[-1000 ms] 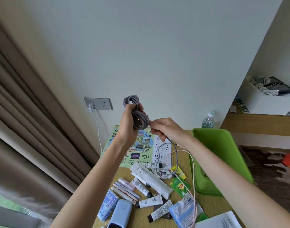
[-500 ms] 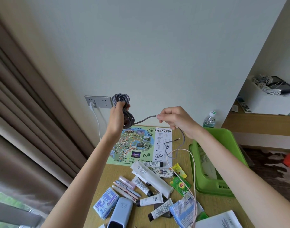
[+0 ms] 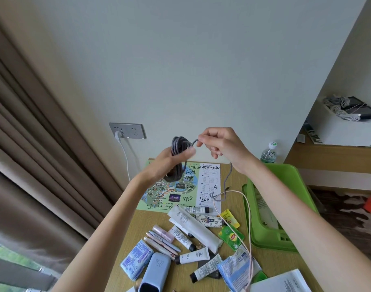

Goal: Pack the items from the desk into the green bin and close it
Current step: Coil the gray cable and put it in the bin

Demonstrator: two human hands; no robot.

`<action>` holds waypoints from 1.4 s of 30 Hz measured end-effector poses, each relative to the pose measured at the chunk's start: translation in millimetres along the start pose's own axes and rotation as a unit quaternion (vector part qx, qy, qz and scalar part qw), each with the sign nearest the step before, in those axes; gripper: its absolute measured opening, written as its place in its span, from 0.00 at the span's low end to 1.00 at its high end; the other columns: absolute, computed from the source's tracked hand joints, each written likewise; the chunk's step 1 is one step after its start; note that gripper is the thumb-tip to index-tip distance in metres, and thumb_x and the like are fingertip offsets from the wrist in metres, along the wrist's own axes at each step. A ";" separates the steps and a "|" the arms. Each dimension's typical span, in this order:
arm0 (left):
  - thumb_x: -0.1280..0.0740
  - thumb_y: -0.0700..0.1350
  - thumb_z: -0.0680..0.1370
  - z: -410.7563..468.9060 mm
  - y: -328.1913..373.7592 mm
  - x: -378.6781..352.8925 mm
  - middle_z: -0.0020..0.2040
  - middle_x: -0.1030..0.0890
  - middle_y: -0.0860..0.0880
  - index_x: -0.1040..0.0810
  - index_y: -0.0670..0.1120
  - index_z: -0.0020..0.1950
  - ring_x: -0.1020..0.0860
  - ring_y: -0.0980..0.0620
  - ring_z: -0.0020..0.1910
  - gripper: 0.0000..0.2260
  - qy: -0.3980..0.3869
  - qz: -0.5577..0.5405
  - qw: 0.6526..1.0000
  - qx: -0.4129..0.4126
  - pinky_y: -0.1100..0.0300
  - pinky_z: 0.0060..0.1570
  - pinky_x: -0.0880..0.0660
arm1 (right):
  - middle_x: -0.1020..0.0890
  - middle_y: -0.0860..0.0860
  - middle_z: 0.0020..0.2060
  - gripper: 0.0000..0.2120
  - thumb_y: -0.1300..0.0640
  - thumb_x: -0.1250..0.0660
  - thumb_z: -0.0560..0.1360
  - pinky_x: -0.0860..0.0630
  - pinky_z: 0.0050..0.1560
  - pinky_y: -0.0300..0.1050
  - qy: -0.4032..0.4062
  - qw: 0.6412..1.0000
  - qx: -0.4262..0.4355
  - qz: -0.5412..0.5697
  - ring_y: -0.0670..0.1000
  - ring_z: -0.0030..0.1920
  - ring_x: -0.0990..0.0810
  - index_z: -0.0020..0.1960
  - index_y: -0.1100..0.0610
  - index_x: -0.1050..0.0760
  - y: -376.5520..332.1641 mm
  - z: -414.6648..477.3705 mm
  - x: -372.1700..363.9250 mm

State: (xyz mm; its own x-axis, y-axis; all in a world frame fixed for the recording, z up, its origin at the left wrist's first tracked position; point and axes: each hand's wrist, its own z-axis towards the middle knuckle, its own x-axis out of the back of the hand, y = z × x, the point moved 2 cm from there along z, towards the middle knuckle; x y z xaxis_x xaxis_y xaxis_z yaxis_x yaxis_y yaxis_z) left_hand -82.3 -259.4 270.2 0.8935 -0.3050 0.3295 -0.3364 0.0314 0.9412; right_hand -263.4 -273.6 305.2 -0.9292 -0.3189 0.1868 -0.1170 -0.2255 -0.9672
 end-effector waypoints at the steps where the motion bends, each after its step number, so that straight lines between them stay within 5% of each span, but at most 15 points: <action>1: 0.33 0.60 0.74 -0.8 1.7 -3.2 0.34 0.28 0.54 0.29 0.48 0.40 0.31 0.57 0.33 0.17 -0.017 0.019 1.000 -0.002 0.65 0.38 0.33 | 0.35 0.46 0.23 0.10 0.61 0.34 0.78 0.34 0.29 0.39 -0.004 1.000 0.006 0.000 0.45 0.24 0.37 0.41 0.65 0.21 -0.6 0.3 -0.5; 3: 0.32 0.56 0.76 -1.9 3.3 -8.9 0.35 0.32 0.50 0.30 0.45 0.42 0.35 0.54 0.32 0.16 -0.035 0.050 0.998 0.006 0.61 0.36 0.37 | 0.33 0.43 0.22 0.10 0.60 0.34 0.78 0.34 0.29 0.39 -0.018 1.000 0.017 -0.011 0.45 0.25 0.36 0.42 0.65 0.20 -1.7 1.0 -2.5; 6: 0.34 0.55 0.76 -3.5 4.3 -16.3 0.40 0.25 0.48 0.23 0.42 0.47 0.28 0.54 0.37 0.15 -0.047 0.062 0.996 0.037 0.59 0.42 0.32 | 0.29 0.42 0.21 0.10 0.58 0.33 0.78 0.33 0.29 0.38 -0.016 0.998 0.029 -0.044 0.44 0.24 0.35 0.41 0.62 0.19 -2.6 3.2 -5.2; 10: 0.37 0.55 0.72 -3.3 5.5 -22.9 0.44 0.20 0.49 0.20 0.50 0.42 0.24 0.53 0.45 0.11 -0.058 0.023 0.997 0.046 0.56 0.50 0.31 | 0.27 0.41 0.23 0.08 0.54 0.28 0.74 0.35 0.27 0.36 0.026 0.997 0.018 -0.063 0.41 0.23 0.34 0.41 0.59 0.22 2.6 6.7 -0.5; 18: 0.40 0.53 0.71 -0.1 6.6 -18.7 0.34 0.25 0.50 0.22 0.50 0.36 0.30 0.52 0.35 0.11 0.038 -0.048 0.998 0.021 0.53 0.42 0.36 | 0.34 0.45 0.24 0.15 0.48 0.33 0.78 0.42 0.24 0.37 0.094 0.993 -0.063 0.024 0.47 0.26 0.40 0.40 0.59 0.28 28.0 1.1 11.4; 27: 0.44 0.48 0.75 1.4 13.2 -16.6 0.33 0.37 0.51 0.19 0.42 0.53 0.40 0.52 0.33 0.18 0.117 -0.151 0.980 -0.050 0.55 0.35 0.41 | 0.29 0.47 0.26 0.19 0.46 0.40 0.81 0.36 0.28 0.38 0.032 0.995 -0.086 0.044 0.47 0.25 0.34 0.38 0.57 0.26 44.0 -3.9 -1.3; 33: 0.43 0.49 0.74 5.1 16.9 -21.8 0.36 0.36 0.50 0.18 0.45 0.55 0.39 0.53 0.31 0.18 0.158 -0.173 0.971 -0.047 0.56 0.34 0.41 | 0.30 0.49 0.25 0.21 0.48 0.41 0.82 0.39 0.26 0.39 -0.052 0.991 -0.113 0.050 0.48 0.23 0.37 0.35 0.58 0.26 46.5 -7.3 -15.8; 42: 0.42 0.51 0.74 5.2 14.2 -25.5 0.30 0.29 0.55 0.23 0.47 0.42 0.32 0.55 0.26 0.11 0.168 -0.191 0.967 -0.031 0.58 0.29 0.37 | 0.28 0.49 0.25 0.23 0.44 0.39 0.79 0.37 0.27 0.37 -0.082 0.990 -0.118 0.006 0.48 0.25 0.35 0.31 0.55 0.25 44.0 -9.6 -15.1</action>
State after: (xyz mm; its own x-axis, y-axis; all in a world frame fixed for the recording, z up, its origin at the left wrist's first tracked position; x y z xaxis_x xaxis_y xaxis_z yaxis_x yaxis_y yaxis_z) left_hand -111.4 -256.2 274.8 0.9987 0.0196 -0.0466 0.0458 0.0385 0.9982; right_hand -257.9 -269.8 258.2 -0.8634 -0.4705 0.1820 -0.2032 -0.0059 -0.9791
